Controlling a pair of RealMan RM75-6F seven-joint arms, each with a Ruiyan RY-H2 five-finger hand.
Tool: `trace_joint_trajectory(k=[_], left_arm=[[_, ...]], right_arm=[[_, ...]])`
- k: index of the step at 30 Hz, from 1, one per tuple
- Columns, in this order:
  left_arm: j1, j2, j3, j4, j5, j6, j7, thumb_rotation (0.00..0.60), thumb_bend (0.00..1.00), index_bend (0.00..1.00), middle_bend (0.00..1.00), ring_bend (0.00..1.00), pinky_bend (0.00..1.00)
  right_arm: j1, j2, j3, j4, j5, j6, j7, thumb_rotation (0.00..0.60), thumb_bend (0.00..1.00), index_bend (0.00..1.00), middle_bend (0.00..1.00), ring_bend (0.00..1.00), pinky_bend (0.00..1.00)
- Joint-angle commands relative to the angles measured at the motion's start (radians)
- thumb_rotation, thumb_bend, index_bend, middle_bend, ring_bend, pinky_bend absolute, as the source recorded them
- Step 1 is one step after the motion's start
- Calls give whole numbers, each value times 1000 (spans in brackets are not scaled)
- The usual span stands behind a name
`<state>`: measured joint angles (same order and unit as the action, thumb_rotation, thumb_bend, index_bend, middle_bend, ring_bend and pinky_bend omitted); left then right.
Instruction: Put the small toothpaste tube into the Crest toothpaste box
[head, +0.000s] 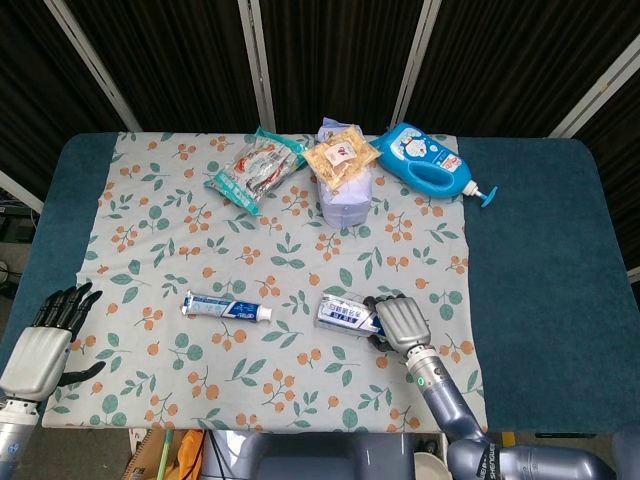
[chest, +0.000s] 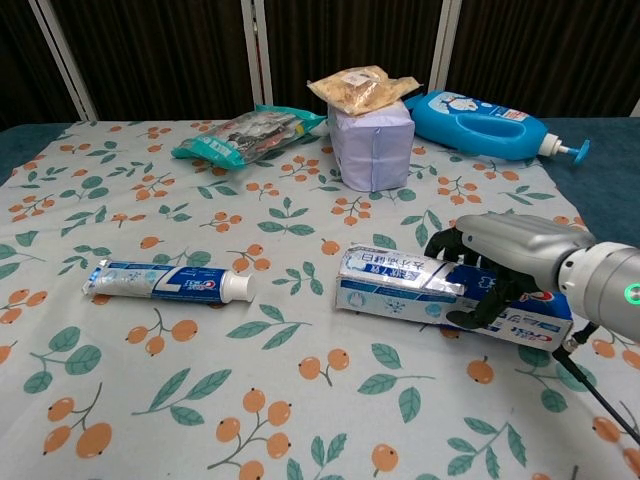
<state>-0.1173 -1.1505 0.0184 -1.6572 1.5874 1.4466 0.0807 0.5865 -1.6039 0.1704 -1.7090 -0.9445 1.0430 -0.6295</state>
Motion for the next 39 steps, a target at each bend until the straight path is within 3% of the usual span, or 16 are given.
trace_joint_trajectory(k=[1, 7, 11, 15, 21, 30, 39], left_arm=[[0, -1, 1, 0, 1, 0, 1, 600, 29, 0, 0, 0, 27], [-3, -5, -9, -8, -15, -4, -9, 600, 29, 1, 0, 1, 38], [-24, 1, -32, -46, -54, -37, -22, 600, 34, 47, 26, 57, 117], [-77, 0, -81, -92, -103, -94, 26, 600, 74, 117, 81, 112, 191], [-200, -51, -163, -114, -258, -260, 162, 600, 108, 122, 131, 160, 264], [-374, -198, -211, 15, -466, -458, 368, 600, 140, 179, 178, 194, 292], [-465, -317, -211, 127, -552, -541, 425, 600, 153, 253, 279, 279, 342]], right_arm=[[-4, 7, -8, -10, -15, 9, 11, 600, 322, 390, 502, 460, 416], [-35, 53, -33, -68, -74, 48, 61, 600, 322, 390, 502, 460, 416], [-65, 102, -52, -118, -141, 86, 106, 600, 322, 390, 501, 460, 416], [-88, 154, -62, -159, -194, 116, 142, 600, 322, 390, 501, 460, 416], [-108, 225, -55, -210, -216, 147, 171, 600, 322, 390, 502, 460, 416], [-126, 305, -40, -246, -203, 160, 211, 600, 323, 390, 501, 460, 416], [-131, 330, -29, -239, -193, 163, 242, 600, 322, 390, 502, 460, 416]])
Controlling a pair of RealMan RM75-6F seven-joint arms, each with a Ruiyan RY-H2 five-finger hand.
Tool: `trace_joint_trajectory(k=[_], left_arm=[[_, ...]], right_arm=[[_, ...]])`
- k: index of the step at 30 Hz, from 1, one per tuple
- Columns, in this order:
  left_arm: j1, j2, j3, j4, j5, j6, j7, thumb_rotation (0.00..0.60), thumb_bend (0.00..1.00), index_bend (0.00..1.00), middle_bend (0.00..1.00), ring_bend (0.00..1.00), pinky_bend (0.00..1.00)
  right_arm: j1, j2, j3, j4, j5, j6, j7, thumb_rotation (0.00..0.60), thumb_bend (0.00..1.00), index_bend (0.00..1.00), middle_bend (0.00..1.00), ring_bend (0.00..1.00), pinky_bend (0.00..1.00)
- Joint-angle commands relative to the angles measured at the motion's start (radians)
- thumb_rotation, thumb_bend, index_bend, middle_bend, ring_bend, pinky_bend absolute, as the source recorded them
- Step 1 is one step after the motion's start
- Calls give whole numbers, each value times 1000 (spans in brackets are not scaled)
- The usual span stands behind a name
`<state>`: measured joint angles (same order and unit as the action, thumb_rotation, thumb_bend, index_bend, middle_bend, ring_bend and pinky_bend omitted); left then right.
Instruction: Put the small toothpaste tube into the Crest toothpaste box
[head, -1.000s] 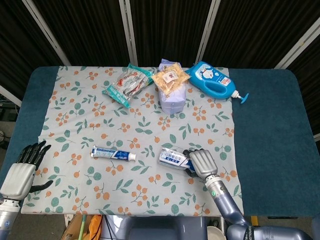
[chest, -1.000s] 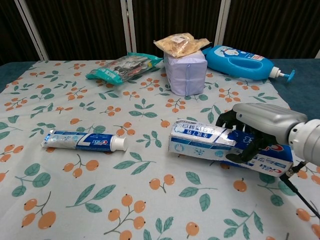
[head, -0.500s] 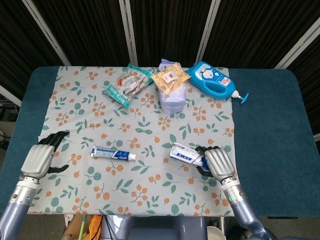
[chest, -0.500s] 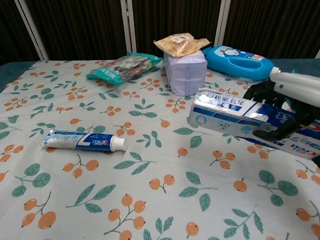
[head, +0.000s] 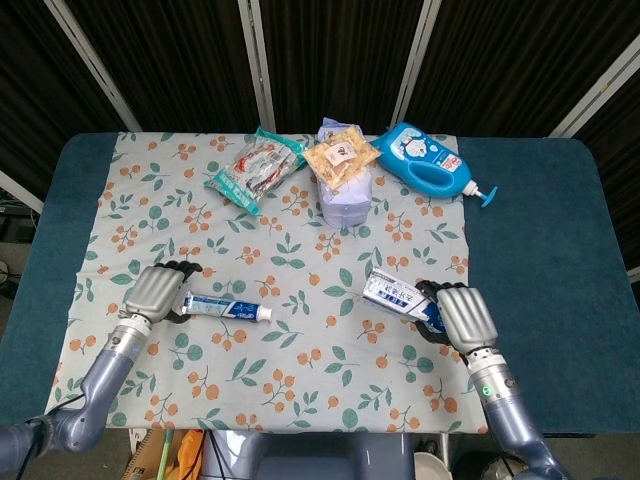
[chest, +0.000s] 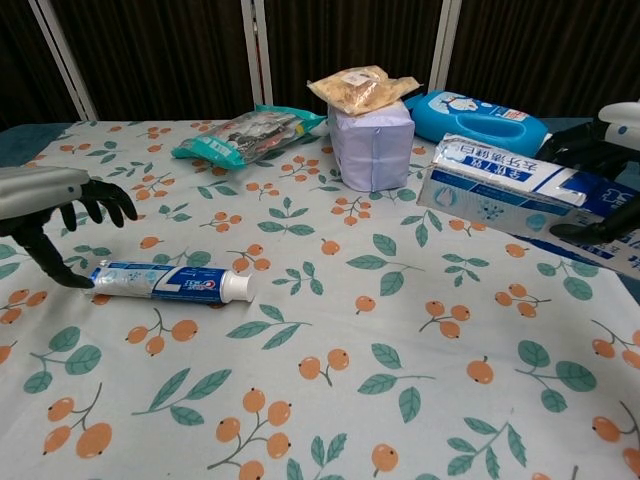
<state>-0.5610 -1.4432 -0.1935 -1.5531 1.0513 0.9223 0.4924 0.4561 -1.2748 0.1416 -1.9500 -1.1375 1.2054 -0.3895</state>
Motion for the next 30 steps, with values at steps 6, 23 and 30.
trace_joint_trajectory(k=[6, 23, 30], left_arm=[[-47, -56, 9, 45, -17, -25, 11, 600, 162, 286, 316, 306, 351], [-66, -108, 54, 55, 54, -5, -45, 600, 387, 582, 649, 617, 593], [-62, -94, 61, 55, 86, 29, -51, 600, 438, 624, 692, 654, 624]], right_arm=[[-5, -5, -6, 16, -2, 1, 13, 600, 322, 390, 501, 460, 416], [-20, 2, -8, -1, -23, 31, 24, 600, 322, 390, 501, 460, 416], [-33, 18, -13, -21, -46, 45, 43, 600, 322, 390, 502, 460, 416]])
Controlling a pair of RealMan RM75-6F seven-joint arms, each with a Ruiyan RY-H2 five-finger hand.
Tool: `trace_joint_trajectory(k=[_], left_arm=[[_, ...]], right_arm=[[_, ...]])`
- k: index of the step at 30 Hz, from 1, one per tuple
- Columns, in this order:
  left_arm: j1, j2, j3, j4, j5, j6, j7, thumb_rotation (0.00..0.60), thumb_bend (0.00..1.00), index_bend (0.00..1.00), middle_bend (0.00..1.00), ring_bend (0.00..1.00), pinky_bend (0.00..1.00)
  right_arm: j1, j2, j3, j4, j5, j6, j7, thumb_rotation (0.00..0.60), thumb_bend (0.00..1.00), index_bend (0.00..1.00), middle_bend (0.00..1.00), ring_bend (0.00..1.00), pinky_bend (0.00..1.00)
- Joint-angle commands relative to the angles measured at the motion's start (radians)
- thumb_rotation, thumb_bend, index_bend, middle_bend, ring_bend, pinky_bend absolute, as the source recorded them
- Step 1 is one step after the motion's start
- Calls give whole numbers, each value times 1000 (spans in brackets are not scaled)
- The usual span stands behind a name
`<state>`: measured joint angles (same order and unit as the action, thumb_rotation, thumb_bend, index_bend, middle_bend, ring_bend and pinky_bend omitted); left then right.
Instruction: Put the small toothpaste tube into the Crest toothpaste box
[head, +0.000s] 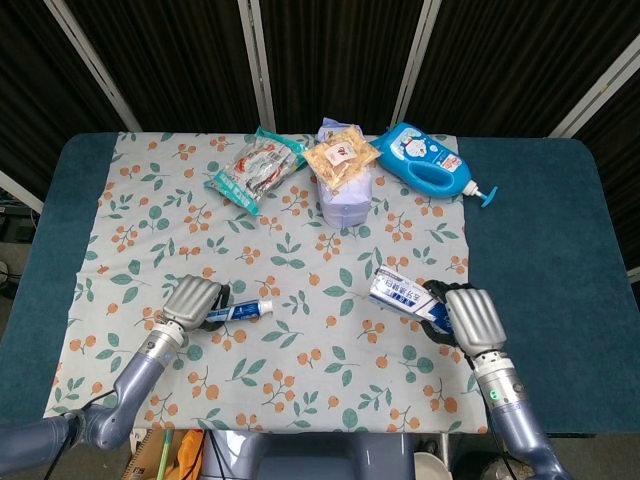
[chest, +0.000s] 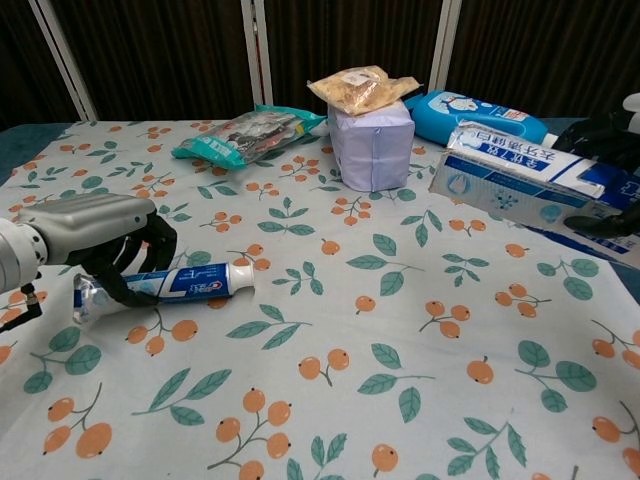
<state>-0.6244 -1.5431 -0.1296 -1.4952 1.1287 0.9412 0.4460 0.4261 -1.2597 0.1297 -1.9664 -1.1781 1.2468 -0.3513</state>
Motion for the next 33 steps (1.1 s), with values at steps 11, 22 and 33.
trace_joint_trajectory(k=[11, 22, 33], left_arm=[[-53, 172, -49, -82, 240, 99, -28, 600, 439, 627, 693, 657, 623], [-191, 418, -117, -154, 539, 96, -202, 600, 439, 633, 696, 657, 624], [-276, 507, -134, -228, 587, 20, -227, 600, 439, 635, 699, 657, 624]], right_arm=[[-48, 40, -16, -33, -71, 43, 97, 600, 322, 390, 502, 460, 416], [-84, 69, -62, -23, -160, 50, 167, 600, 322, 390, 502, 460, 416], [-102, 78, -77, -45, -218, 64, 191, 600, 322, 390, 502, 460, 416]])
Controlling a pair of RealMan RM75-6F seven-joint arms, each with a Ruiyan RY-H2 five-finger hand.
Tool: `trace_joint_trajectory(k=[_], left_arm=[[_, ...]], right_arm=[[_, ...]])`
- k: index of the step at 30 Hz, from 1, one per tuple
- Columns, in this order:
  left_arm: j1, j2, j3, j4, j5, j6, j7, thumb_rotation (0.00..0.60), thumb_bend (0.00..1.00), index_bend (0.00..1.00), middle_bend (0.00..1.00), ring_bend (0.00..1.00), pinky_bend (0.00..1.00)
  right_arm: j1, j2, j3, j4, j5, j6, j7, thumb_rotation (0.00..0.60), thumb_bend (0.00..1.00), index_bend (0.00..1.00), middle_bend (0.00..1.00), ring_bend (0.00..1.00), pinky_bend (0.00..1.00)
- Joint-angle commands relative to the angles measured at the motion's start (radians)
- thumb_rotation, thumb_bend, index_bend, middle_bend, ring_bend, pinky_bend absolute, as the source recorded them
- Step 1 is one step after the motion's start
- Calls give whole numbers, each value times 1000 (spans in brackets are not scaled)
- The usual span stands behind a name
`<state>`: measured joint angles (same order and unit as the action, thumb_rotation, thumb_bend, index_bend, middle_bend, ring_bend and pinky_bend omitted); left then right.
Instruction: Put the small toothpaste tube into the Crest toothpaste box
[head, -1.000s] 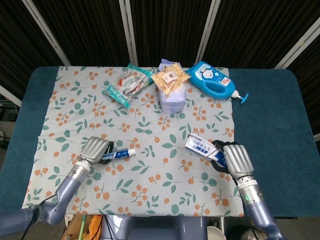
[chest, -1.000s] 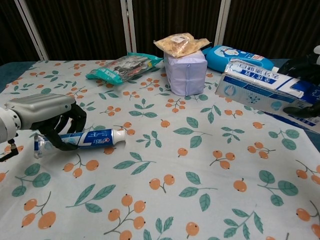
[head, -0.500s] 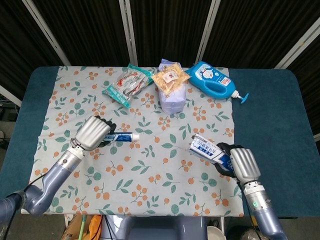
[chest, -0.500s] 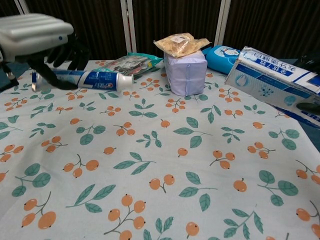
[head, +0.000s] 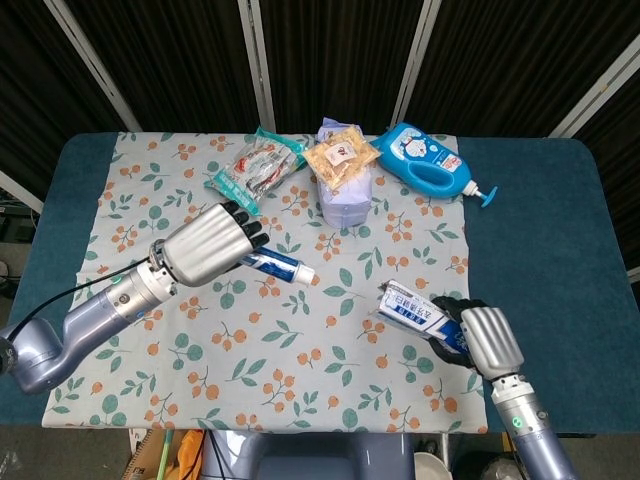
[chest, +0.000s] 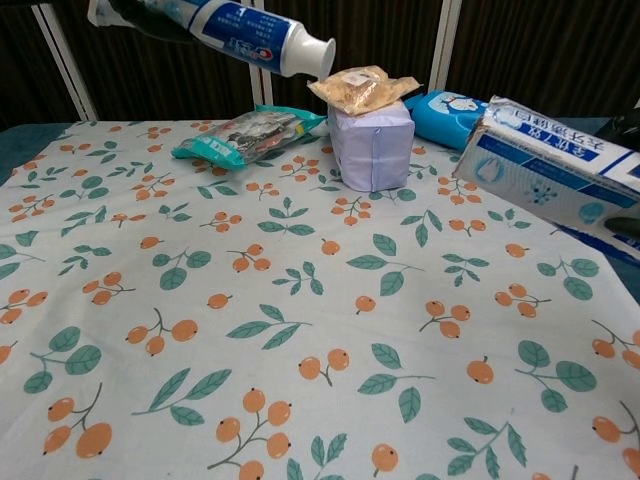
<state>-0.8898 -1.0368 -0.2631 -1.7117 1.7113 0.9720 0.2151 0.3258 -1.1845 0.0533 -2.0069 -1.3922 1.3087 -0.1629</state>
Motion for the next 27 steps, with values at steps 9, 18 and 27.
trace_joint_trajectory(k=[9, 18, 27], left_arm=[[-63, -31, 2, -36, -5, -77, 81, 600, 439, 639, 702, 660, 624], [-112, -95, -27, -26, -73, -125, 191, 600, 439, 644, 707, 664, 626], [-149, -150, -62, -15, -164, -137, 285, 600, 439, 646, 708, 666, 627]], right_arm=[[-9, 19, 8, -25, -12, 6, 34, 600, 322, 390, 502, 460, 416], [-15, 38, 6, -39, -38, 7, 58, 600, 322, 390, 501, 460, 416], [-22, 50, -3, -54, -66, 4, 69, 600, 323, 390, 502, 460, 416]])
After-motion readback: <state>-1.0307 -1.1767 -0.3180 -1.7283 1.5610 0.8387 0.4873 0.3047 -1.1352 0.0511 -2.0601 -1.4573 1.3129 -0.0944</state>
